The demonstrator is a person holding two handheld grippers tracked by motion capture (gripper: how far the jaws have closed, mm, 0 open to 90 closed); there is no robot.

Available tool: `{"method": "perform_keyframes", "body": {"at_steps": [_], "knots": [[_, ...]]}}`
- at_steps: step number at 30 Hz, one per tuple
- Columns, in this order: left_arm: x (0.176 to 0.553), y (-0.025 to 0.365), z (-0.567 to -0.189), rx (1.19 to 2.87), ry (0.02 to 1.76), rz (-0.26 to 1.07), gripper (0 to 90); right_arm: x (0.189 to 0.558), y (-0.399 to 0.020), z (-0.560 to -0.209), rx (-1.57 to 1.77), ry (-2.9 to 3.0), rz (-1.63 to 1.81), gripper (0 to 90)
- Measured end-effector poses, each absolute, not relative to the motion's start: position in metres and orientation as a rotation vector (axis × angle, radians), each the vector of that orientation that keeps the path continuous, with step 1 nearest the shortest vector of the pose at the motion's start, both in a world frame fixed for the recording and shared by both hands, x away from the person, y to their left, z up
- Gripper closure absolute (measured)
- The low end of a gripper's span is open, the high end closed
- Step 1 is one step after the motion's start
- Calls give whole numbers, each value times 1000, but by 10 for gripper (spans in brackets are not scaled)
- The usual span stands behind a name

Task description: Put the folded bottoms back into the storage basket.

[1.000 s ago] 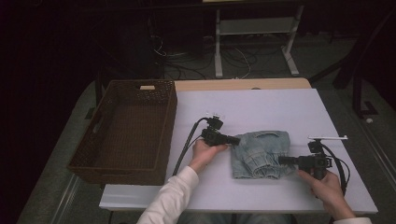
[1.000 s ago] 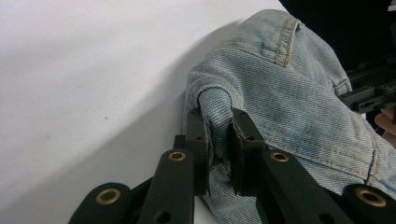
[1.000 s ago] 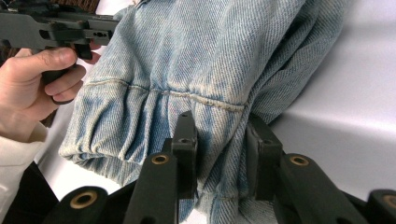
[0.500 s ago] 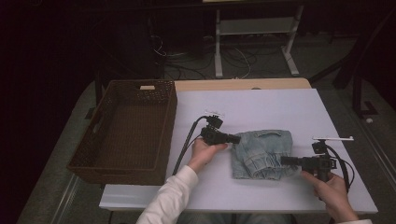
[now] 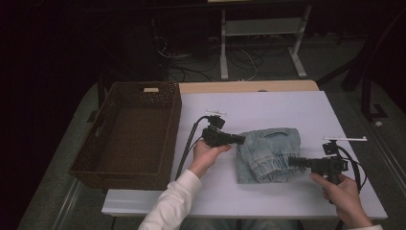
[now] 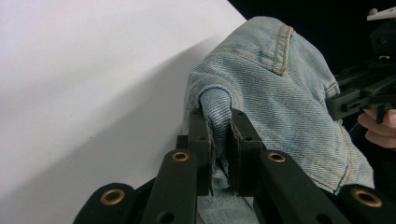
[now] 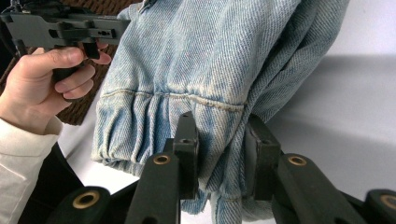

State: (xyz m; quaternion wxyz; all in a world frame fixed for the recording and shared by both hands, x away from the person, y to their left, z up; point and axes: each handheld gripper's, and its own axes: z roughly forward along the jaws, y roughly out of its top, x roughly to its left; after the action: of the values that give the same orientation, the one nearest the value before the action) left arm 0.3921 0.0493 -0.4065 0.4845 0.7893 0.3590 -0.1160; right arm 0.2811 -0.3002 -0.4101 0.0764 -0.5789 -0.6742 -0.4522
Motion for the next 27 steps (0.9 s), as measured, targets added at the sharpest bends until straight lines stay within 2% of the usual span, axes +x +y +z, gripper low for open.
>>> {"method": "perform_keyframes", "body": {"at_steps": [27], "knots": [[386, 72, -336, 1839, 871, -151, 812, 294, -284, -347, -1622, -2098, -1472, 696]]}}
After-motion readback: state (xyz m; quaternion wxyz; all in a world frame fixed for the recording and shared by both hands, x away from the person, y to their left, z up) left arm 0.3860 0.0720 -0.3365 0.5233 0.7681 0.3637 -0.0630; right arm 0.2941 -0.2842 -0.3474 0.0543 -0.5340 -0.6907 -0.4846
